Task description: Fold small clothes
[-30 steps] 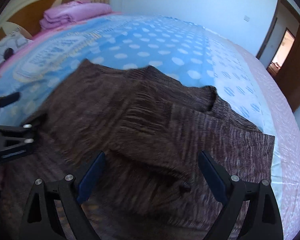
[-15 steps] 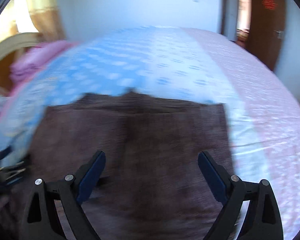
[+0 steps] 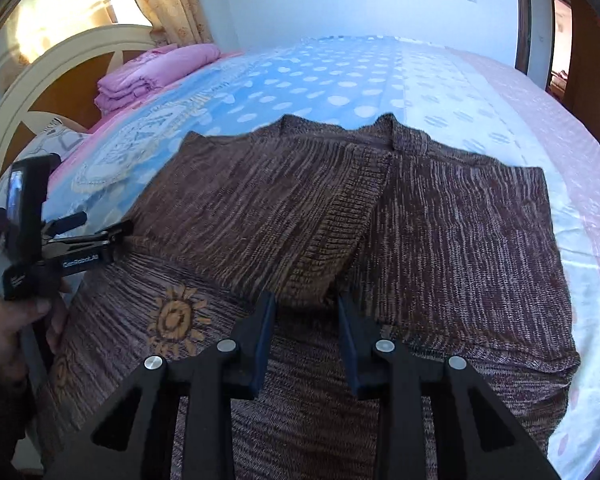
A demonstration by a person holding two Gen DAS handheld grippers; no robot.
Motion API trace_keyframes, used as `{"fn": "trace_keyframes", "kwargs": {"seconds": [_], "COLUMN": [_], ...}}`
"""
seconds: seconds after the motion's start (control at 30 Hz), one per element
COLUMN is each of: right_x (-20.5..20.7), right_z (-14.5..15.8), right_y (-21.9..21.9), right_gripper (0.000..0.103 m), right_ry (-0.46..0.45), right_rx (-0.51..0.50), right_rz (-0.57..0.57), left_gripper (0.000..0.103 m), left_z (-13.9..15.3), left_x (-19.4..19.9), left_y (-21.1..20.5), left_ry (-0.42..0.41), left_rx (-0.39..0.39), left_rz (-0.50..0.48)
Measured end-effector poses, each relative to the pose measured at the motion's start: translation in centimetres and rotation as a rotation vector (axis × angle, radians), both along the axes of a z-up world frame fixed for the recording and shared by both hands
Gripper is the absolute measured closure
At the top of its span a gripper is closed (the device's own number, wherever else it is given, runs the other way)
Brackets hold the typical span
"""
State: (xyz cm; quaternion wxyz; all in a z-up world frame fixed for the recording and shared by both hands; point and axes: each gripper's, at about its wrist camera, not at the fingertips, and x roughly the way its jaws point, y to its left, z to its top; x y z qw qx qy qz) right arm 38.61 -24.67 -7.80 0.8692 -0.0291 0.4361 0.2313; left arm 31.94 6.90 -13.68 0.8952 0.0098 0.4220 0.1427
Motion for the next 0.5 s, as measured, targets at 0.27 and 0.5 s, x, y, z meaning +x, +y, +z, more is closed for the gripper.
{"fn": "trace_keyframes", "kwargs": {"seconds": [0.27,0.5], "right_x": [-1.1,-1.3], "right_z": [0.4,-1.1], "right_y": [-1.7,-1.5], "right_gripper": [0.042,0.030], "right_ry": [-0.089,-0.053], "right_rx": [0.056,0.038], "right_rz": [-0.078,-0.083], "left_gripper": [0.000,0.000], "left_z": [1.4,4.0], "left_x": [-1.1,1.5], "left_y": [-0.1,-4.4], "left_ry": [-0.074,-0.109], "left_rx": [0.019,0.188], "left_rz": [-0.002,-0.144]}}
